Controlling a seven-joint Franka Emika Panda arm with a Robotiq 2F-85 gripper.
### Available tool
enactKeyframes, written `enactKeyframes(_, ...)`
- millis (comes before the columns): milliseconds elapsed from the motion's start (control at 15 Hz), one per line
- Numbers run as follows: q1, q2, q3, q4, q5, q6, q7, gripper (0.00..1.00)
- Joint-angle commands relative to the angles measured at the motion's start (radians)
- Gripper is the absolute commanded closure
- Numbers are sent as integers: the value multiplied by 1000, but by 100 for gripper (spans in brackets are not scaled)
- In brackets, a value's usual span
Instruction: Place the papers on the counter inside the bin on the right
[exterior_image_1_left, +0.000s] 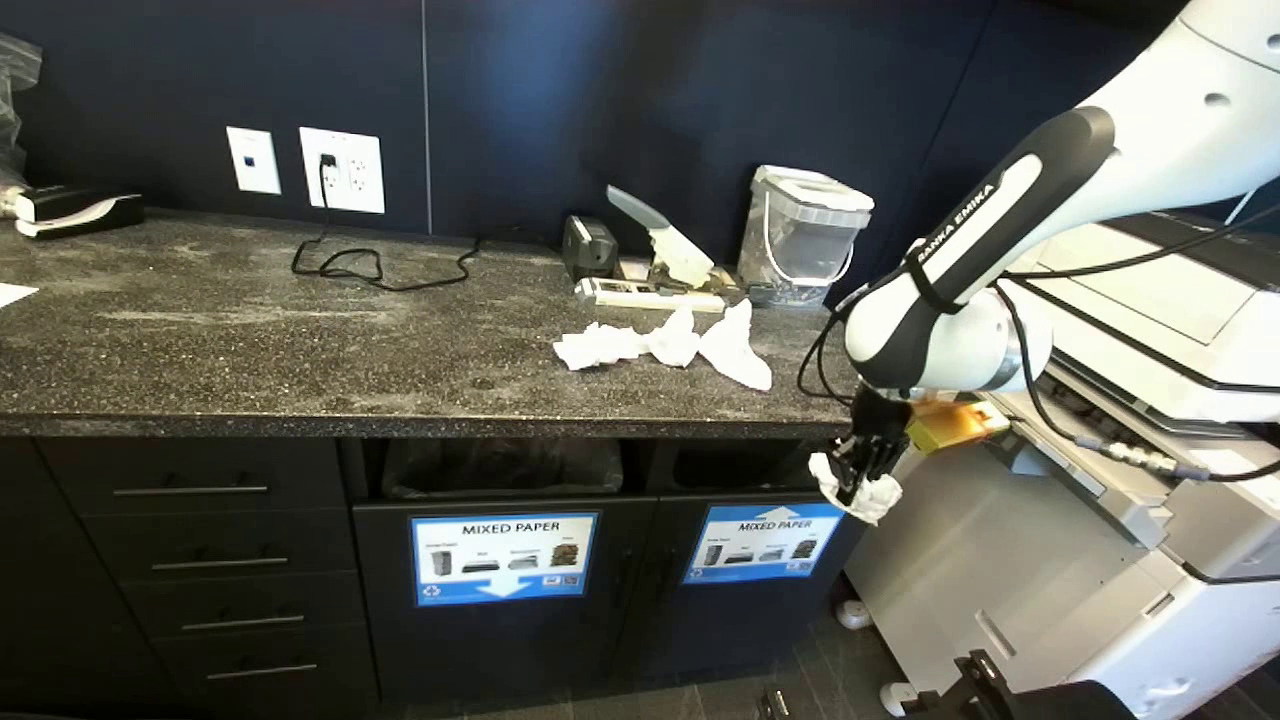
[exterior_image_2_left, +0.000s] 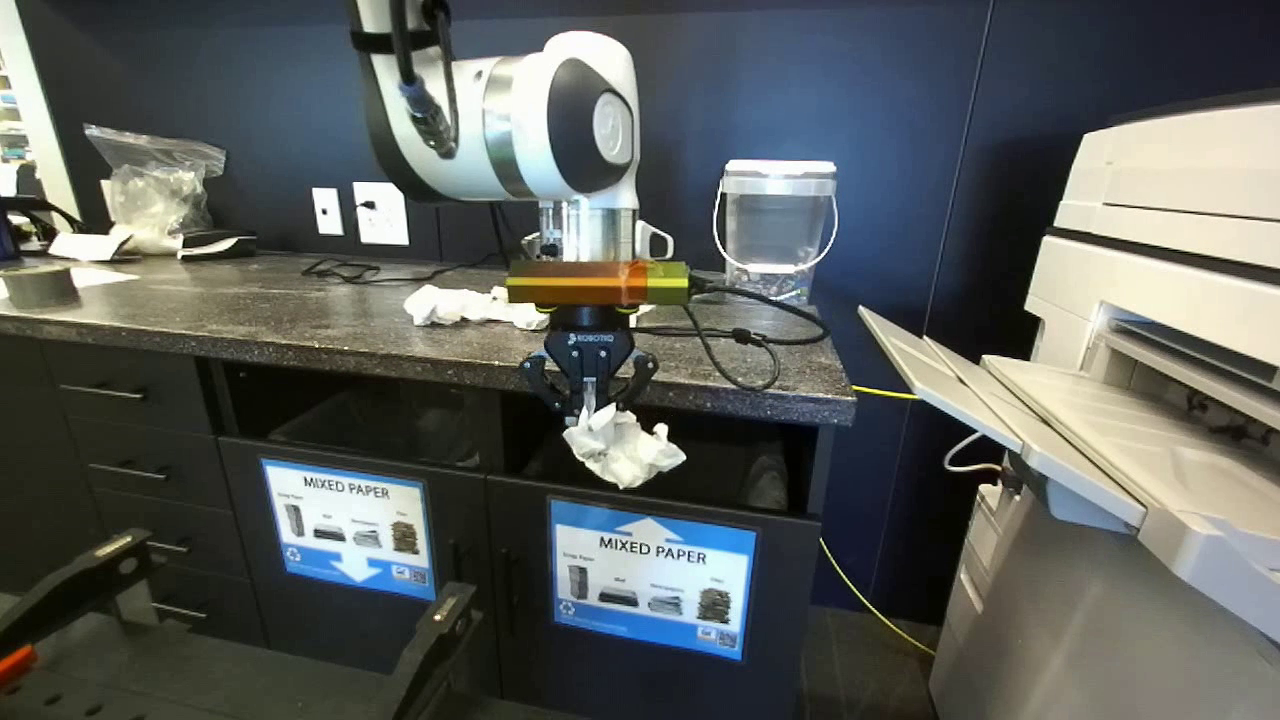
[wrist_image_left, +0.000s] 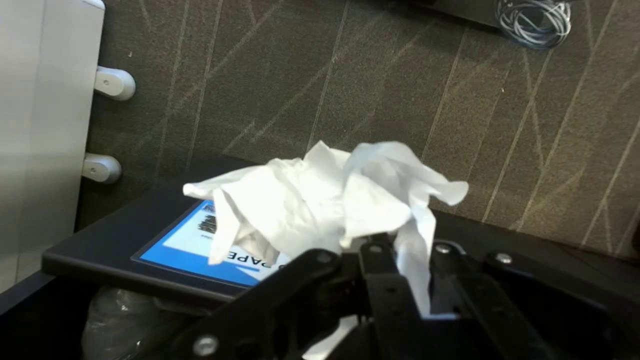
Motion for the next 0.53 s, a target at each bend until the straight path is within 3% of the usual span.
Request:
enactKeyframes(0, -40, 1, 59, -116, 78, 220, 15, 87)
enactKeyframes(267, -101, 90, 155, -159, 131, 506, 86, 88)
enactKeyframes(400, -105, 147, 165, -149, 99, 618, 146, 88)
enactKeyframes(467, -66, 183, 130, -135, 90, 679, 173, 87)
